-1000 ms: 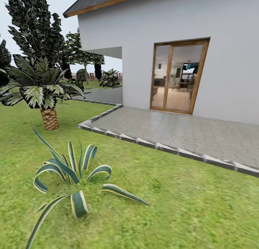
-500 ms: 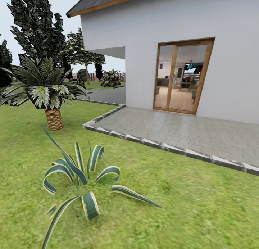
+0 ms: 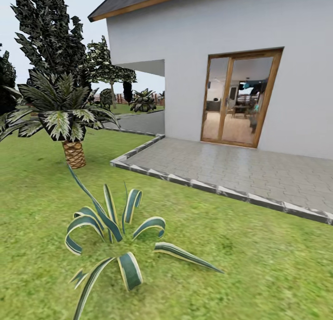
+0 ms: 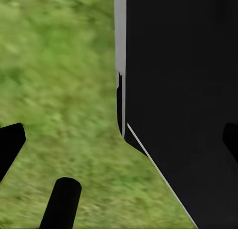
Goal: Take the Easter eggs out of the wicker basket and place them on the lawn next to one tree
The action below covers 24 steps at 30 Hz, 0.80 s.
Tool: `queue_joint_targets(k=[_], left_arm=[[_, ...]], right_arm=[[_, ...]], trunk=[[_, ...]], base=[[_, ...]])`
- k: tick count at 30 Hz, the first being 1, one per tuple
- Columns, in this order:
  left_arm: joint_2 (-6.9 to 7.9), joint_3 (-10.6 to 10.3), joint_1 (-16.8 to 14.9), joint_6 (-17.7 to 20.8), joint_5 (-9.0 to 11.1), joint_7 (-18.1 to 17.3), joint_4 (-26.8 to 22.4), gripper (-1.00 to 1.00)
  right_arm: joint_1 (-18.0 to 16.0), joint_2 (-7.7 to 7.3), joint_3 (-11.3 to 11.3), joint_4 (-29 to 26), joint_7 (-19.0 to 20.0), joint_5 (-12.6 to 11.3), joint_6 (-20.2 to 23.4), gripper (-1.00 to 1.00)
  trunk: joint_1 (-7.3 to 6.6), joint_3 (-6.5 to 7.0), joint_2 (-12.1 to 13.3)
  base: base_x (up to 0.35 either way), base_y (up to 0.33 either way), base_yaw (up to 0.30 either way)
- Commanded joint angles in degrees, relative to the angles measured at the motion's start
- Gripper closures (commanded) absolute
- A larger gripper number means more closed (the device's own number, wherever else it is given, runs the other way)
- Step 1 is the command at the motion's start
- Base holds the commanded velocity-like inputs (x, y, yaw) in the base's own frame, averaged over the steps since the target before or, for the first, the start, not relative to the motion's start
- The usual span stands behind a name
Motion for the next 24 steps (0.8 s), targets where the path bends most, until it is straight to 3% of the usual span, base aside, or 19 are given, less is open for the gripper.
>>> queue_joint_targets(k=[1, 13, 24], left_arm=[[0.00, 0.0, 0.0, 0.0, 0.0, 0.0, -0.1, -1.00], [0.00, 0.0, 0.0, 0.0, 0.0, -0.1, -0.1, -1.00], [0.00, 0.0, 0.0, 0.0, 0.0, -0.1, -0.1, -1.00]], right_arm=[[0.0, -0.01, 0.0, 0.0, 0.0, 0.3, 0.0, -1.00], [0.0, -0.01, 0.0, 0.0, 0.0, 0.3, -0.1, -1.00], [0.0, -0.01, 0.0, 0.0, 0.0, 0.3, -0.1, -1.00]], trunk=[[0.02, -0.03, 0.0], [0.02, -0.03, 0.0], [0.02, -0.16, 0.0]], base=[[0.131, 0.329, 0.000], [0.131, 0.329, -0.004], [0.131, 0.329, -0.187]])
